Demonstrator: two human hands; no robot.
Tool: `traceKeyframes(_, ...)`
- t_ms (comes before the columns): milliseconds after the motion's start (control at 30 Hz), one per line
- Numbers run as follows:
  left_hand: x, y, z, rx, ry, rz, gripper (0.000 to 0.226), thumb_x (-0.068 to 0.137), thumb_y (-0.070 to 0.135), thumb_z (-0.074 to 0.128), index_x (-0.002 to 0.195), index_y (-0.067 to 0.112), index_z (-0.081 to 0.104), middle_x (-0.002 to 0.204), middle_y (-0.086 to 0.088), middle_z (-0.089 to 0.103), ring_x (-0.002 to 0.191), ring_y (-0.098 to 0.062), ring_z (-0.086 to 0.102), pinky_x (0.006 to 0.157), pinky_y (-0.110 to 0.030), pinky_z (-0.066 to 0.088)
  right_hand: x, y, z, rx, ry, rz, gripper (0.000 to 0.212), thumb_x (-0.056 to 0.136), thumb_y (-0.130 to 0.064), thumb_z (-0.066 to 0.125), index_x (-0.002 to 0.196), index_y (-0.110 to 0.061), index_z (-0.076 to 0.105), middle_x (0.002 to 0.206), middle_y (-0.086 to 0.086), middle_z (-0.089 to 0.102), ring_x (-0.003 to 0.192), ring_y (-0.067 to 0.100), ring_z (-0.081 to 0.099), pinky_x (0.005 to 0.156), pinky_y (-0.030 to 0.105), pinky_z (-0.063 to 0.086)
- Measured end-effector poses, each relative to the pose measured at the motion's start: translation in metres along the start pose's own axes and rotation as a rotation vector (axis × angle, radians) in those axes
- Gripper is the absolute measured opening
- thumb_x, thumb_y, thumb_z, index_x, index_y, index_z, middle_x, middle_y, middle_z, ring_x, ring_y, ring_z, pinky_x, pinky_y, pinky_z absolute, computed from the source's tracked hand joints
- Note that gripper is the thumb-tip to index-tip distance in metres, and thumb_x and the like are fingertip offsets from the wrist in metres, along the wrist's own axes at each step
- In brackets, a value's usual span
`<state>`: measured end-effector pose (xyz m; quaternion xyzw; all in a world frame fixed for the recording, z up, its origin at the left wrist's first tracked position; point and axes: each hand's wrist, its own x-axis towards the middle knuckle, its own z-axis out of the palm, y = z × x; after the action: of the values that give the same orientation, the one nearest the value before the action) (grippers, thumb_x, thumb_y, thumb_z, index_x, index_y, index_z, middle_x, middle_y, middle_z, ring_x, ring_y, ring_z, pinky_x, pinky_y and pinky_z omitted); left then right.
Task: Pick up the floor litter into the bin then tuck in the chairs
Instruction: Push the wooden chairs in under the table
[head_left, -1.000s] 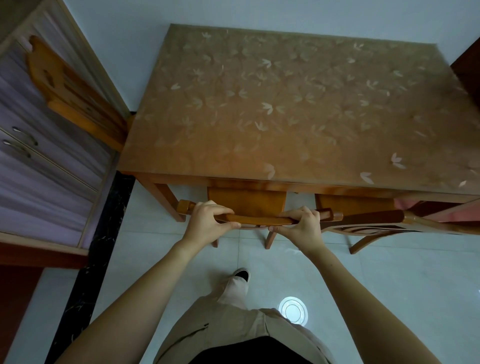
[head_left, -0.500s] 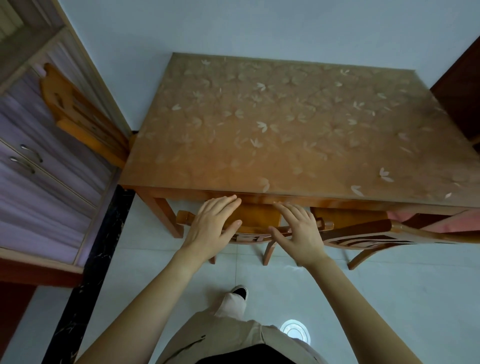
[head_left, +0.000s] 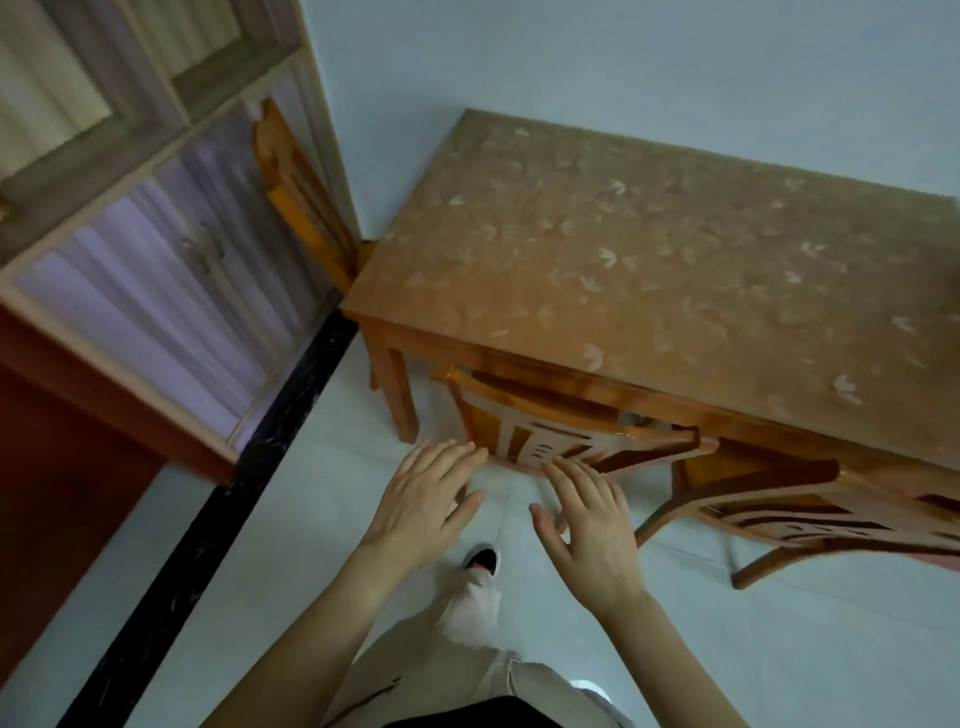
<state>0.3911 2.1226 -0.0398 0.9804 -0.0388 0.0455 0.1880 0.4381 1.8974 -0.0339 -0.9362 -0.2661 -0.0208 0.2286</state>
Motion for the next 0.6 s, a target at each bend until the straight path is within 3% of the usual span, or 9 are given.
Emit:
traceKeyframes(133,-0.038,-0.010,-0.008,0.037,-0.020,-0.103,0.053,0.098,0.050,0.026,0.144,0.028,0.042,0.147,0.003,0.045,0.140,-0.018,0.034,0.118,-0.040,0.017,0.000,-0.020,0.013,-0.055,-0.098,-0.061,0.054,0.100,-0.054,0.031,0.143,-0.024,0.047,0.145,-0.001,0.051,0.141,0.026,0.037,0.118,0.047,0.025)
traceKeyframes(267,-0.067,-0.029,-0.032,0.022,0.074,-0.219,0.053,0.097,0.049,0.028,0.143,0.028,0.043,0.148,0.003,0.043,0.141,-0.018,0.032,0.118,-0.036,0.012,0.016,-0.054,0.016,-0.084,-0.130,-0.147,0.052,0.101,-0.052,0.033,0.145,-0.027,0.043,0.148,-0.001,0.047,0.144,0.025,0.032,0.120,0.045,0.015)
traceKeyframes(433,-0.094,-0.061,-0.067,0.025,0.202,-0.312,0.052,0.097,0.046,0.032,0.142,0.024,0.045,0.146,0.002,0.046,0.138,-0.018,0.036,0.117,-0.037,0.015,0.041,-0.107,0.029,-0.029,-0.139,-0.209,0.057,0.099,-0.053,0.028,0.145,-0.024,0.046,0.148,0.001,0.047,0.143,0.027,0.032,0.119,0.049,0.021)
traceKeyframes(600,-0.127,-0.119,-0.090,0.026,0.203,-0.389,0.052,0.097,0.045,0.032,0.142,0.024,0.045,0.145,0.002,0.047,0.137,-0.018,0.038,0.117,-0.036,0.015,0.064,-0.170,0.063,0.030,-0.142,-0.229,0.055,0.098,-0.051,0.031,0.143,-0.022,0.047,0.145,0.003,0.050,0.139,0.029,0.038,0.116,0.050,0.026)
